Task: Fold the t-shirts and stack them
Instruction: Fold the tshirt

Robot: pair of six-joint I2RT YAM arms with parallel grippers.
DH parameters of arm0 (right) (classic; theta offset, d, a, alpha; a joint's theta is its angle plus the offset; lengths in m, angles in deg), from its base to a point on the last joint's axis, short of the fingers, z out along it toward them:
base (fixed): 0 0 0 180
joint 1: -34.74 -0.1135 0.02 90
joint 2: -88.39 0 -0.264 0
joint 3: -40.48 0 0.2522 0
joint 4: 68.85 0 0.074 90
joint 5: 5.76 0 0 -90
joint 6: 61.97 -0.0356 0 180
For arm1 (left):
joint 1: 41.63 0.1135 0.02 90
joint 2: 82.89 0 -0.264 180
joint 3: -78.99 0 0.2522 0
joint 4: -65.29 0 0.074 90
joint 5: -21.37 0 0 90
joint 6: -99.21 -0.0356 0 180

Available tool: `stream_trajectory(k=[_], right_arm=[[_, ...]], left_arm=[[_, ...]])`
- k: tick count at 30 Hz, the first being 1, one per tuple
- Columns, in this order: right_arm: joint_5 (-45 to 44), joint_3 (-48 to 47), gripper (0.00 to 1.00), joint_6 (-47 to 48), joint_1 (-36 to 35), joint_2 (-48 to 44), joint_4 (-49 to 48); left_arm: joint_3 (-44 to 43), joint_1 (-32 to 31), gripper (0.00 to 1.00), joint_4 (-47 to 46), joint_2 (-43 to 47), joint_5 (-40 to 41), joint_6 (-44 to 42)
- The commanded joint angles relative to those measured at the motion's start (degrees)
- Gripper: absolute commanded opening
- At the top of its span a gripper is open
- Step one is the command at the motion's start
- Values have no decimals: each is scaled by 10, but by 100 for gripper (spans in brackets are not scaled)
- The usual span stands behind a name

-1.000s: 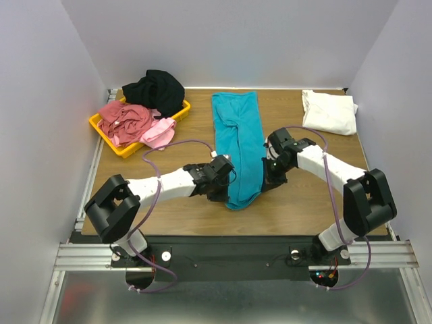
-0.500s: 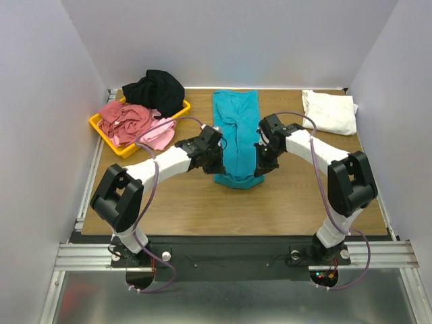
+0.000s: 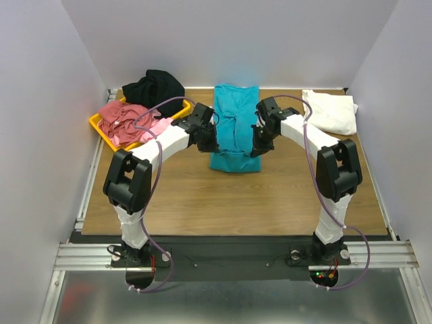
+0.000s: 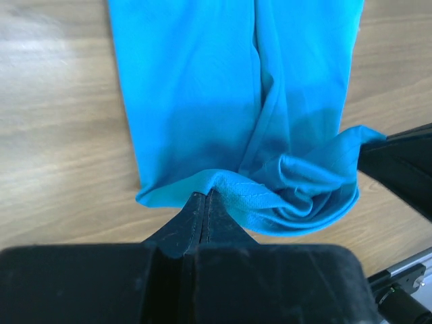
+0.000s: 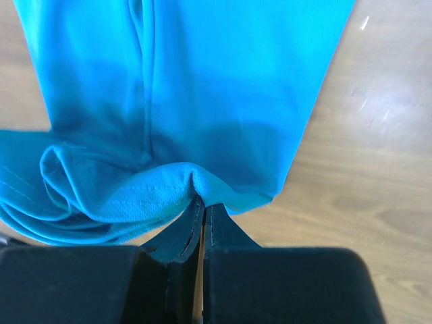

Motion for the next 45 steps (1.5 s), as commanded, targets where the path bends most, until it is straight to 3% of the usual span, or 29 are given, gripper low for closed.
stream_trajectory(k=[1, 27, 45], right_arm=[[-17, -58, 0, 7, 11, 19, -3], [-88, -245, 0, -2, 44, 155, -4], [-90, -378, 1, -10, 70, 245, -4]], left_arm=[[-53, 18, 0, 15, -8, -16, -29], [-319, 92, 0, 34, -199, -85, -72], [-424, 123, 0, 15, -286, -121, -47]])
